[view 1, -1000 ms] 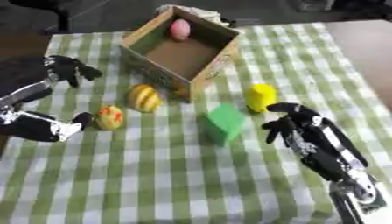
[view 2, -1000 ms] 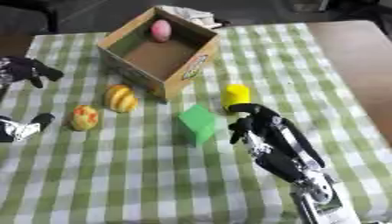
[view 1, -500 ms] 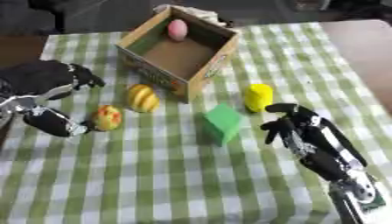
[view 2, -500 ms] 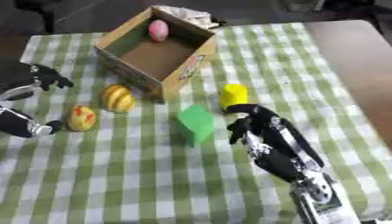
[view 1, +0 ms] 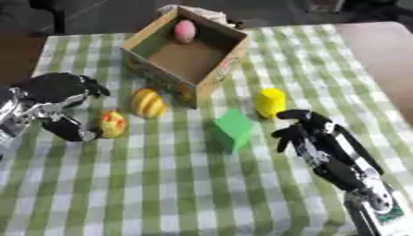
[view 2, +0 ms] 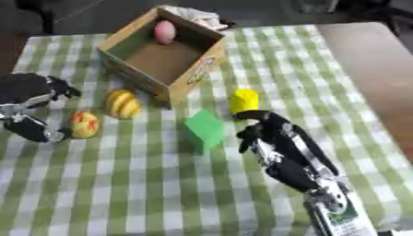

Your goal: Pick up objects on the table and place them in the box.

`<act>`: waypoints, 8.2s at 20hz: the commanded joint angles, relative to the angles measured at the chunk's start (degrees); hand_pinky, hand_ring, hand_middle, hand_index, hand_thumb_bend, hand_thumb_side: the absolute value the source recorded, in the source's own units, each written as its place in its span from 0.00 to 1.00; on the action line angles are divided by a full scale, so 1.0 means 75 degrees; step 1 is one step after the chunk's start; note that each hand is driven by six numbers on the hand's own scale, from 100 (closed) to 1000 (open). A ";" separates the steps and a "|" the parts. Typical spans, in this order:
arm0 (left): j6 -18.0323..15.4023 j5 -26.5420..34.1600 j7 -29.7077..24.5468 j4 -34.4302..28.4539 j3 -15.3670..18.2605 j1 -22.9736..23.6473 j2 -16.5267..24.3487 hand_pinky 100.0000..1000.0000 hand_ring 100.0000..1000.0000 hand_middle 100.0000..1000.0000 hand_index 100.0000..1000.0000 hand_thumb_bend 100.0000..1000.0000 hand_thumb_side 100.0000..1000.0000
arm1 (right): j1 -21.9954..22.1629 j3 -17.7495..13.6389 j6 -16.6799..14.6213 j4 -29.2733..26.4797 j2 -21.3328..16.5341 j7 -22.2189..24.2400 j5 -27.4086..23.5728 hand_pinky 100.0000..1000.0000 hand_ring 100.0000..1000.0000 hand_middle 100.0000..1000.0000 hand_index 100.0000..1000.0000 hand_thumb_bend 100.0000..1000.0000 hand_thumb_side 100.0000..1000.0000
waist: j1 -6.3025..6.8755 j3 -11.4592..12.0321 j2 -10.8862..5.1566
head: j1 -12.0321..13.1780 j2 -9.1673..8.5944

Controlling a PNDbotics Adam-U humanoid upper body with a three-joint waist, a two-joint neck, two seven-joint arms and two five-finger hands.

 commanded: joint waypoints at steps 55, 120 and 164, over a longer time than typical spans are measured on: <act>0.0043 -0.0598 0.2697 0.1810 0.0688 -0.2561 -0.1628 0.48 0.43 0.42 0.63 0.05 0.11 | -0.0183 0.0291 0.0016 -0.0167 -0.0007 0.0300 -0.0207 0.69 0.41 0.17 0.75 0.00 0.47 | -0.0113 -0.0645 0.0018 | 0.0273 0.0035; -0.0971 -0.0245 -0.0590 0.1678 0.0283 -0.1559 -0.0977 0.54 0.41 0.40 0.57 0.12 0.22 | -0.0313 0.0239 0.0012 -0.0217 -0.0021 0.0267 -0.0128 0.69 0.41 0.17 0.74 0.00 0.46 | -0.0097 -0.0757 0.0285 | 0.0086 -0.0107; 0.0697 -0.0723 0.3798 0.1698 0.0605 -0.2417 -0.1740 0.81 0.81 0.91 0.99 0.09 0.52 | -0.0306 0.0293 0.0032 -0.0144 0.0003 0.0291 -0.0190 0.69 0.41 0.20 0.74 0.00 0.47 | -0.0108 -0.0830 0.0230 | -0.0054 -0.0097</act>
